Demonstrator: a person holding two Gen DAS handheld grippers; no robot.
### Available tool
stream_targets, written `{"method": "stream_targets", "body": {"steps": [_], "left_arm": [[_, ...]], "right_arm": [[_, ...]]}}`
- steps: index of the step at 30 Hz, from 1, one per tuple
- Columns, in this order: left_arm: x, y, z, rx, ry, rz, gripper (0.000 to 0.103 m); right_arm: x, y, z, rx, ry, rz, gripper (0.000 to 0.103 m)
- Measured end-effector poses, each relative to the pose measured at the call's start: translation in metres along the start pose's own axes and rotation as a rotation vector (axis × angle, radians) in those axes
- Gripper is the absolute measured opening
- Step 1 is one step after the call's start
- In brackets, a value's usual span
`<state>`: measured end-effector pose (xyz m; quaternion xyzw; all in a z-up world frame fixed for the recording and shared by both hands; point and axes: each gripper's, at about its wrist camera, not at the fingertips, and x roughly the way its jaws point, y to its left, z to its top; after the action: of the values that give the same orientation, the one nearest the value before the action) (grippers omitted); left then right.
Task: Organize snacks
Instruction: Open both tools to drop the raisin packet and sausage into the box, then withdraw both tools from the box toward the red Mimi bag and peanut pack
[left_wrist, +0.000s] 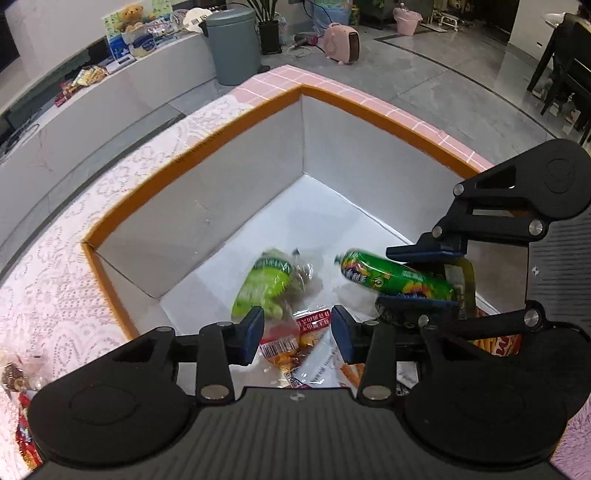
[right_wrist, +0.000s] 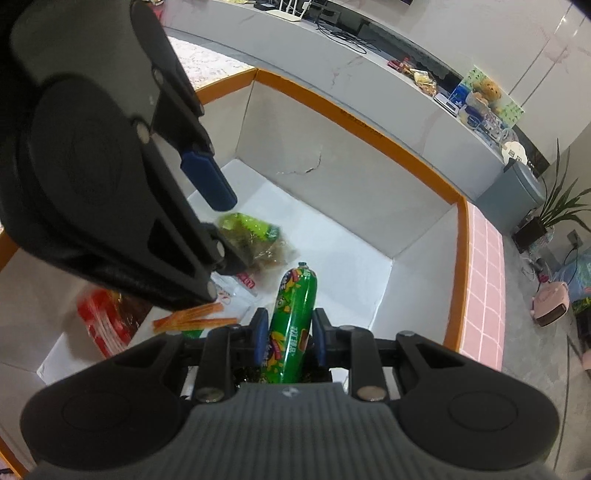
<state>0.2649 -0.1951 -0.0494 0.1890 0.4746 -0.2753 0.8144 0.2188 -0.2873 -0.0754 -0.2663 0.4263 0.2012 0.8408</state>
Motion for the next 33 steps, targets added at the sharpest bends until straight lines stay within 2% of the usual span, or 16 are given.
{"method": "stream_targets", "body": {"steps": [3, 4, 5, 7, 13, 22, 33], "left_arm": [[-0.008, -0.001, 0.0, 0.003, -0.017, 0.004, 0.05], [-0.011, -0.002, 0.0, 0.002, -0.024, 0.005, 0.05], [-0.014, -0.002, 0.0, 0.001, -0.03, 0.003, 0.05], [-0.022, -0.004, -0.002, -0.002, -0.042, 0.003, 0.05], [-0.05, -0.006, -0.012, -0.024, -0.104, -0.005, 0.054], [-0.098, -0.009, -0.042, -0.04, -0.21, 0.02, 0.056], [-0.133, 0.001, -0.097, -0.087, -0.289, 0.151, 0.056]], "right_arm": [[-0.004, -0.001, 0.001, 0.001, -0.001, -0.007, 0.026], [-0.005, -0.002, 0.001, 0.005, -0.001, -0.011, 0.035], [-0.007, -0.003, 0.002, 0.008, -0.003, -0.013, 0.038], [-0.012, -0.003, 0.003, 0.012, -0.006, -0.019, 0.039], [-0.034, 0.0, 0.005, 0.042, -0.035, -0.054, 0.052], [-0.081, 0.024, -0.005, 0.1, -0.151, -0.12, 0.054], [-0.12, 0.092, -0.006, 0.061, -0.316, -0.18, 0.058]]}}
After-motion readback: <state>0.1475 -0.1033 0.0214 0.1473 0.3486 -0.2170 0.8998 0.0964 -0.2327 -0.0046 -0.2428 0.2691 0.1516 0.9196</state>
